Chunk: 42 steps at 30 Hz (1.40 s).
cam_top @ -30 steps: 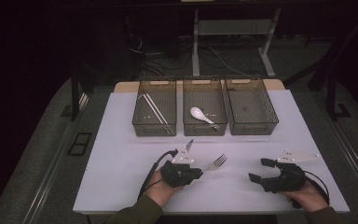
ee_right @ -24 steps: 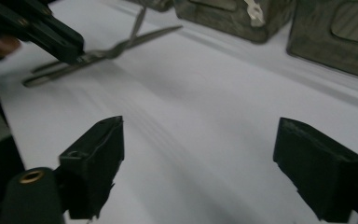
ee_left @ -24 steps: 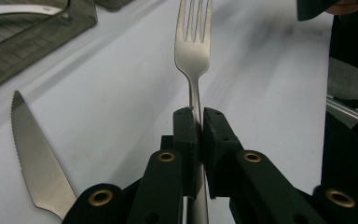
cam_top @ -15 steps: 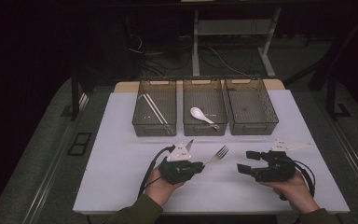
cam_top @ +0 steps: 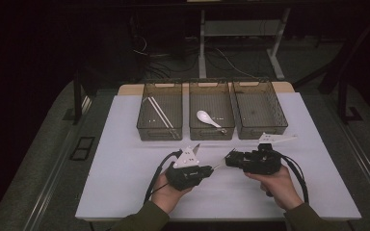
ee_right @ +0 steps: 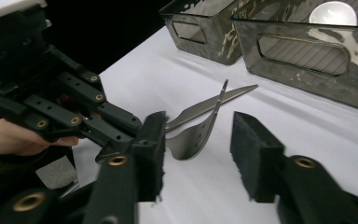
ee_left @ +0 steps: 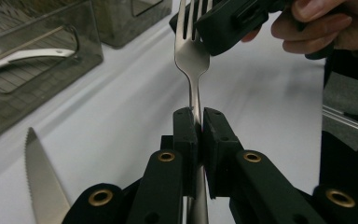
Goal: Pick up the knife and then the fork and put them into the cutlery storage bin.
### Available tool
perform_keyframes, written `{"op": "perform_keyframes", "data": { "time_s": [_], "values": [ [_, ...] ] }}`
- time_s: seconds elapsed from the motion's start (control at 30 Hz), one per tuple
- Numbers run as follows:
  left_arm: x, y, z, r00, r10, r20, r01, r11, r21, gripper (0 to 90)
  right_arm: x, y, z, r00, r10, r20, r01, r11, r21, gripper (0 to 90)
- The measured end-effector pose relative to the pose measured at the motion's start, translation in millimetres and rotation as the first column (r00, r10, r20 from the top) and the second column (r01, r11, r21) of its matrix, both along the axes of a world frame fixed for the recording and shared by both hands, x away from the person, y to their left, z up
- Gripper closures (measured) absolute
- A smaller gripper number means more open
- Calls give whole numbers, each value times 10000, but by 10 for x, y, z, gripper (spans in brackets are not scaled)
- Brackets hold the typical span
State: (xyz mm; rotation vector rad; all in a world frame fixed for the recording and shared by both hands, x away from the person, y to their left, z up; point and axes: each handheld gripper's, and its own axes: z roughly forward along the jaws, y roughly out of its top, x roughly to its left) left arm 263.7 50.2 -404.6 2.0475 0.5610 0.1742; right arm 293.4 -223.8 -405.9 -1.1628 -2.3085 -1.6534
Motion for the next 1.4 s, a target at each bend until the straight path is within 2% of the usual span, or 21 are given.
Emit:
{"op": "perform_keyframes", "data": {
  "time_s": [0.13, 0.27, 0.37, 0.47, 0.53, 0.67, 0.73, 0.9, 0.93, 1.07, 1.17, 1.23, 1.4],
  "values": [
    [5, 9, 9, 10000, 17, 37, -17, 10000, -47, 839, 31, 57, -1, 10000, 75, -60, -74, 9997, 245, 695],
    [7, 12, 10, 9999, 65, 92, -65, 10000, -40, 839, 54, 91, 15, 10000, -9, 85, 6, 9989, 459, 809],
    [28, 4, -4, 10000, 31, -21, -32, 9999, -131, 841, 64, 108, 48, 9996, 38, 292, -57, 9978, 658, 854],
    [58, 14, -26, 9995, -24, -301, 11, 9991, -429, 838, 70, 134, 91, 9981, 90, 617, -121, 9987, 503, 858],
    [64, 20, -31, 9994, 7, -334, -22, 9990, -449, 819, 86, 136, 107, 9980, 161, 606, -191, 9986, 485, 859],
    [70, 66, -52, 9997, 52, -228, -58, 9995, -295, 676, 132, 88, 155, 9967, -1, 812, -26, 9995, 330, 860],
    [76, 111, -59, 9997, 32, -221, -40, 9994, -351, 623, 164, 36, 189, 9957, -198, 905, 174, 9995, 267, 860],
    [83, 291, -68, 10000, -88, 29, 89, 9997, -247, 498, 250, -123, 276, 9933, -681, 931, 667, 9976, 183, 862],
    [98, 339, -66, 9998, -175, 96, 176, 9998, -104, 484, 265, -158, 292, 9925, -755, 964, 740, 9971, 185, 862],
    [126, 481, -89, 9999, -100, -19, 100, 9999, 1, 429, 317, -290, 361, 9883, -1093, 1061, 1074, 9939, 232, 862],
    [114, 587, -125, 9998, -204, -30, 205, 9994, 280, 389, 367, -384, 417, 9856, -1294, 1088, 1273, 9915, 259, 862],
    [95, 667, -154, 9999, -103, -41, 105, 9991, 418, 368, 404, -444, 461, 9834, -1409, 1145, 1396, 9900, 199, 862],
    [70, 881, -213, 9994, 262, -246, -258, 9995, 200, 308, 509, -586, 566, 9758, -1776, 1277, 1768, 9841, 178, 862]
  ]
}}
